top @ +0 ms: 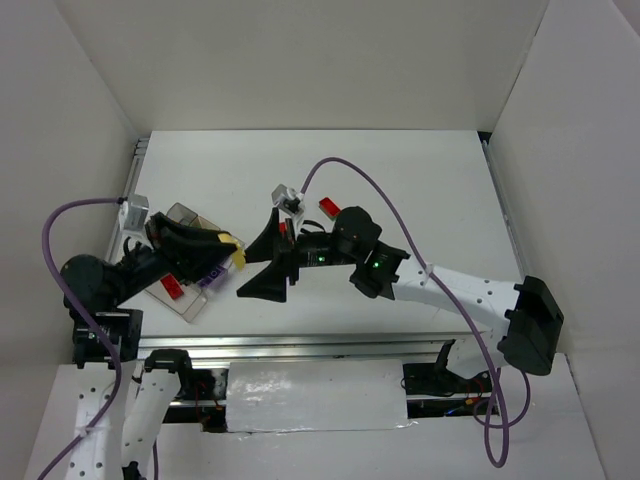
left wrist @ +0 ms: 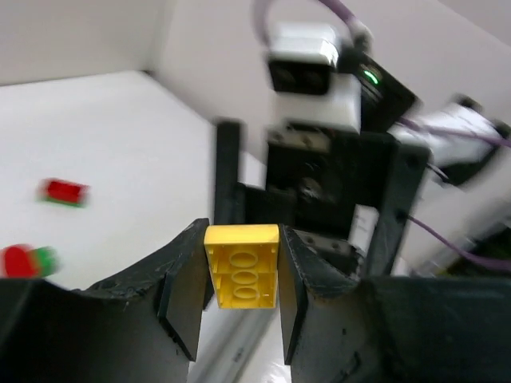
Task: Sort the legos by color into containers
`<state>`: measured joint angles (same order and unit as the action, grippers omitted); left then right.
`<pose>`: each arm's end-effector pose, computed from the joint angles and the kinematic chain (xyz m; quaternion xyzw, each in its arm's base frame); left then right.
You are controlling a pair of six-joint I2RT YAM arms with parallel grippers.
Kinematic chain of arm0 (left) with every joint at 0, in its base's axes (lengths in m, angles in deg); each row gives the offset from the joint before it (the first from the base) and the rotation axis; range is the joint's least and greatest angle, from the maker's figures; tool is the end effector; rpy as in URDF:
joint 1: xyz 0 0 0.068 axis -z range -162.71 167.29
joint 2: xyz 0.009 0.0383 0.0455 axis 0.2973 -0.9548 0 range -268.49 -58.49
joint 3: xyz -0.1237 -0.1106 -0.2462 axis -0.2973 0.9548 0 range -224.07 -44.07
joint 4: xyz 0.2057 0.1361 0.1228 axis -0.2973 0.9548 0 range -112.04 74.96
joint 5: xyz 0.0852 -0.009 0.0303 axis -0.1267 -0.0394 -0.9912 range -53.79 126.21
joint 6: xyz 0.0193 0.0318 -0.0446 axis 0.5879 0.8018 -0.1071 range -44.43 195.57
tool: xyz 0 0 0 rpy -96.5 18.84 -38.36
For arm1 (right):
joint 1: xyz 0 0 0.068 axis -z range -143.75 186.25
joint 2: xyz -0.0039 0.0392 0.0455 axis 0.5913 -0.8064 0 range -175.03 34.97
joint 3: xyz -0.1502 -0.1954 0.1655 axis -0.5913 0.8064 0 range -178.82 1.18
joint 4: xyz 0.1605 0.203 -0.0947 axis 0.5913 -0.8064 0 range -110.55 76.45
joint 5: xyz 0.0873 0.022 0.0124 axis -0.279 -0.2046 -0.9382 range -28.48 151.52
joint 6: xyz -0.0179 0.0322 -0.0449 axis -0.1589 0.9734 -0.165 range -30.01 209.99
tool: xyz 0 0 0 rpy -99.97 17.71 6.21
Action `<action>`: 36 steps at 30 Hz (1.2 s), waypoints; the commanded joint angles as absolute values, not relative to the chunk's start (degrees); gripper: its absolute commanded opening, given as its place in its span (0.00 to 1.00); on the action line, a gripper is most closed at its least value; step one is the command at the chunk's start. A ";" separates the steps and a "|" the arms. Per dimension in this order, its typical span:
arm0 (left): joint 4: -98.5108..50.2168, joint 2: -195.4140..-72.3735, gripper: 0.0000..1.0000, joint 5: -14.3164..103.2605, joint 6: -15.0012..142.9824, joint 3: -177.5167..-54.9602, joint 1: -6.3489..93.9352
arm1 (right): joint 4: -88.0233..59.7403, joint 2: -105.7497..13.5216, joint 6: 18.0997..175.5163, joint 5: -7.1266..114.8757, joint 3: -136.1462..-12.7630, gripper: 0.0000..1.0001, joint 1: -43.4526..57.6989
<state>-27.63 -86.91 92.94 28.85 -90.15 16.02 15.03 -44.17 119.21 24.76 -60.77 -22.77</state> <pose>0.0853 -0.0329 0.4252 0.1656 0.6037 -0.5249 0.5768 0.1520 0.3017 0.3988 -0.3903 0.5182 0.6545 0.3882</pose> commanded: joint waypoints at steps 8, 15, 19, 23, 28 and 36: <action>5.83 -108.03 0.00 22.30 43.59 -101.47 15.89 | 19.60 -37.11 124.28 33.10 -38.91 1.00 -7.79; 2.58 -126.14 0.00 17.06 34.00 -105.50 9.30 | 8.70 -30.34 119.00 37.43 -38.90 1.00 -7.34; 4.67 -133.09 0.00 10.73 30.67 -110.15 8.77 | 7.46 -28.32 118.21 36.91 -37.32 1.00 -7.26; 6.25 -140.99 0.09 9.75 28.20 -113.41 8.33 | 6.67 -26.74 117.59 37.43 -36.70 1.00 -7.17; 5.21 -145.14 0.15 9.14 26.35 -112.28 8.33 | 4.39 -25.42 116.19 38.57 -37.23 1.00 -6.64; 4.94 -148.49 0.44 8.00 23.98 -112.27 7.45 | 2.80 -25.59 114.52 36.03 -37.40 1.00 -6.38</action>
